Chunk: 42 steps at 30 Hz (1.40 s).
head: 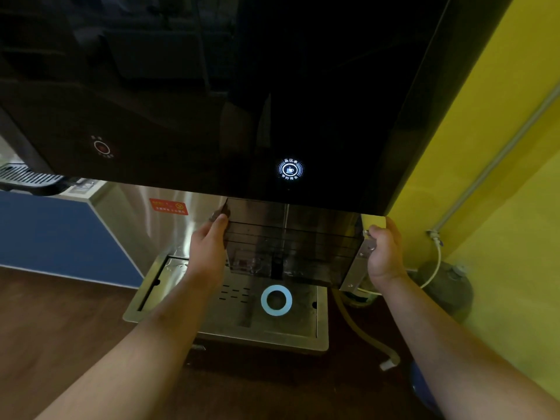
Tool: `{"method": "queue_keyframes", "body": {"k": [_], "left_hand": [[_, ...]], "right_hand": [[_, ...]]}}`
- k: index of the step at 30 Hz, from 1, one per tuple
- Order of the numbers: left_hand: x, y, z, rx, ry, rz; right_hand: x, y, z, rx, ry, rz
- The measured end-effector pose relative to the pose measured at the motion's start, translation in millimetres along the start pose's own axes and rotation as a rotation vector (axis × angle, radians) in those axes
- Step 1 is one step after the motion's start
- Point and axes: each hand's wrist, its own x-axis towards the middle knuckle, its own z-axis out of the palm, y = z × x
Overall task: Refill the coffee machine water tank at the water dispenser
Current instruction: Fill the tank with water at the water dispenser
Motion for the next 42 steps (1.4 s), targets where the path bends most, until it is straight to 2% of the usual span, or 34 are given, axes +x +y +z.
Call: {"method": "queue_keyframes", "body": {"k": [7,12,19,24,35,39,42], "left_hand": [[4,-1,-1,-0.030,0.020,-0.018],[6,-3,-1,-0.012,0.026,-0.013],[6,-5,0,-0.010,0.024,-0.012],[4,-1,0,0.036,0.007,0.023],[-2,7,0,0.047,-0.008,0.047],[0,7,-2,0.021,0.037,0.056],[3,4,-10,0.088,0.281,0.139]], "right_hand": [[-2,-5,-3,-0.086,-0.090,0.034],[-5,-5,-7,-0.183,-0.140,-0.009],[-4,-8,4,-0.062,-0.027,-0.081],[-1,1,3,-0.069,-0.027,-0.134],[2,4,2,-0.112,-0.009,-0.115],[2,6,1,-0.111,-0.006,-0.133],[4,8,1,-0.082,0.014,-0.121]]}}
